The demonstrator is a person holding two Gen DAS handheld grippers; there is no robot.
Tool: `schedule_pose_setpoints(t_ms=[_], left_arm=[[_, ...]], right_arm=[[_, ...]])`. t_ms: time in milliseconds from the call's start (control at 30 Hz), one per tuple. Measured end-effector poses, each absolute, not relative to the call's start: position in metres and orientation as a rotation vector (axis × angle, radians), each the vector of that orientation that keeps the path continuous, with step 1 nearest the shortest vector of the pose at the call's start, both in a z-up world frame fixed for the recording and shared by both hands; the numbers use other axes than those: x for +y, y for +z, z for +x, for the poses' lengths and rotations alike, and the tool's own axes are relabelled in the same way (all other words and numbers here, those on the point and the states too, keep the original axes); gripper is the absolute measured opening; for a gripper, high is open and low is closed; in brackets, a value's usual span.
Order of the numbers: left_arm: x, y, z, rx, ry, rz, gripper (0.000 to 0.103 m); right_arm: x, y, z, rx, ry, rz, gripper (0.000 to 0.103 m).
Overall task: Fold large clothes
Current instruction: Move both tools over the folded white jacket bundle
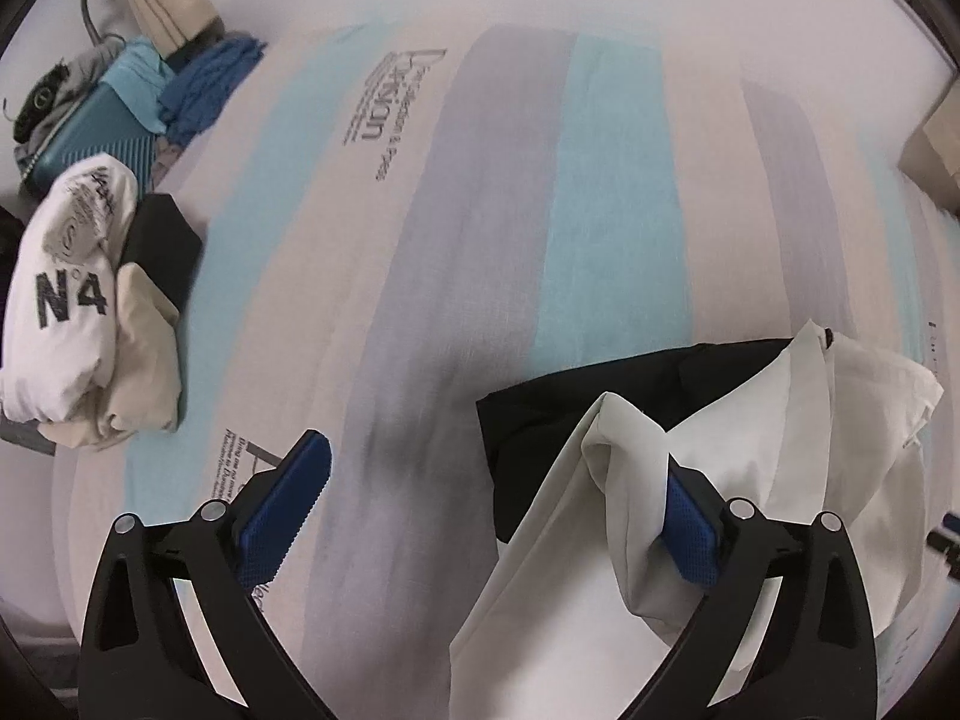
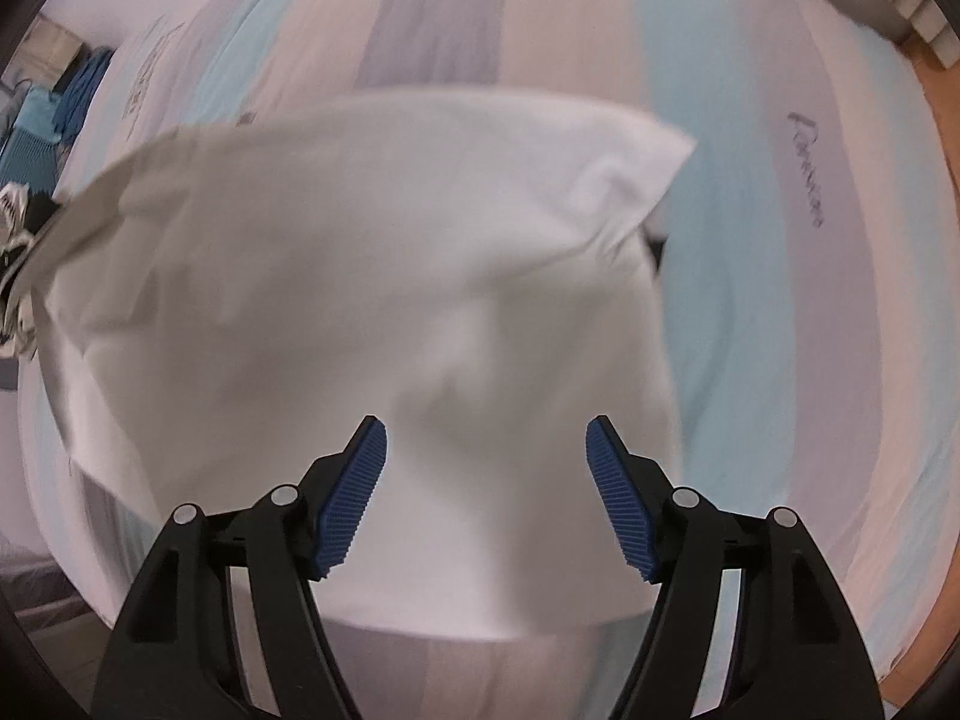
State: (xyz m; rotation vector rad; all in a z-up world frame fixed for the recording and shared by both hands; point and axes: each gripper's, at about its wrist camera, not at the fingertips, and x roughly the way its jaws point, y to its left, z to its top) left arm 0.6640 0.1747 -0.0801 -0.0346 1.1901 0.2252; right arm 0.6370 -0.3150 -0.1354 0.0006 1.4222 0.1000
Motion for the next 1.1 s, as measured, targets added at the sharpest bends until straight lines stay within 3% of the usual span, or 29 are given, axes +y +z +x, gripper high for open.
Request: schedule_pose_setpoints(t_ms=[200,767,1100], left_arm=[[0.178,-0.069,0.667,1.190,0.098,-0.216,0.097],[0.176,-0.094,0.688,1.221,-0.150,-0.196,0.097],[0.176,-0.089,0.673,1.273,-0.365,-0.351,0.097]], right_arm=[[-0.305,-0.147,0.618,1.454,0.134,0.046,0.066],[-0.285,-0.143,0.655,1.430,0.219,0.102,0.066],[-0.285,-0.131,0.648,1.428,0.243,0.083,0.066]])
